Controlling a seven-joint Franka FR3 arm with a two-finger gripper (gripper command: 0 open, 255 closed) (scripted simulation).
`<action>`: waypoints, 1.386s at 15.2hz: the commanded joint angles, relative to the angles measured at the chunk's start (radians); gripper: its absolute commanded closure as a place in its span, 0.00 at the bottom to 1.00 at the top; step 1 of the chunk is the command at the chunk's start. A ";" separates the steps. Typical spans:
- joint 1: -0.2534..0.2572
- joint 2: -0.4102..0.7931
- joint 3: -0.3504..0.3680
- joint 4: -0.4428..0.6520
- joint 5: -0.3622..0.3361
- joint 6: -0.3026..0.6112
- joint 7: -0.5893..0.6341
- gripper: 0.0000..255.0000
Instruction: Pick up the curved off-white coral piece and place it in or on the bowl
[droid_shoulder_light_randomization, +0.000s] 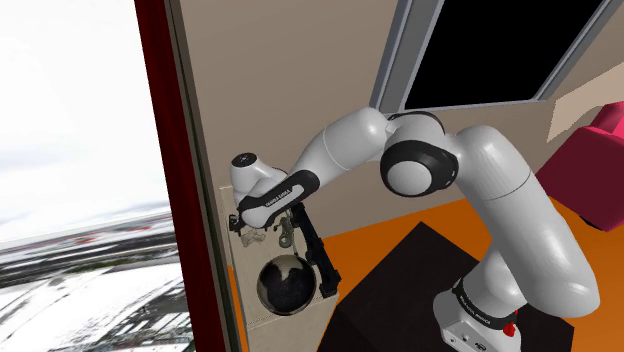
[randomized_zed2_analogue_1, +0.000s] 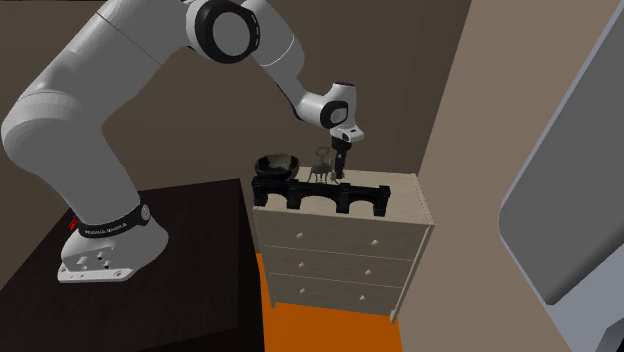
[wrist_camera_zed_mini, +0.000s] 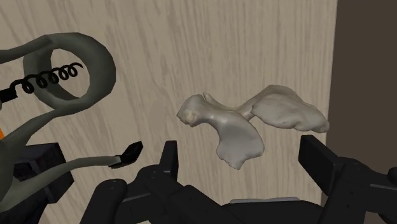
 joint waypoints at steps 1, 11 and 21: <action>0.000 0.001 0.000 0.001 0.000 0.000 0.000 0.00; 0.000 0.001 0.000 0.001 0.000 0.000 0.000 1.00; -0.001 -0.087 0.002 -0.035 0.002 -0.052 -0.004 1.00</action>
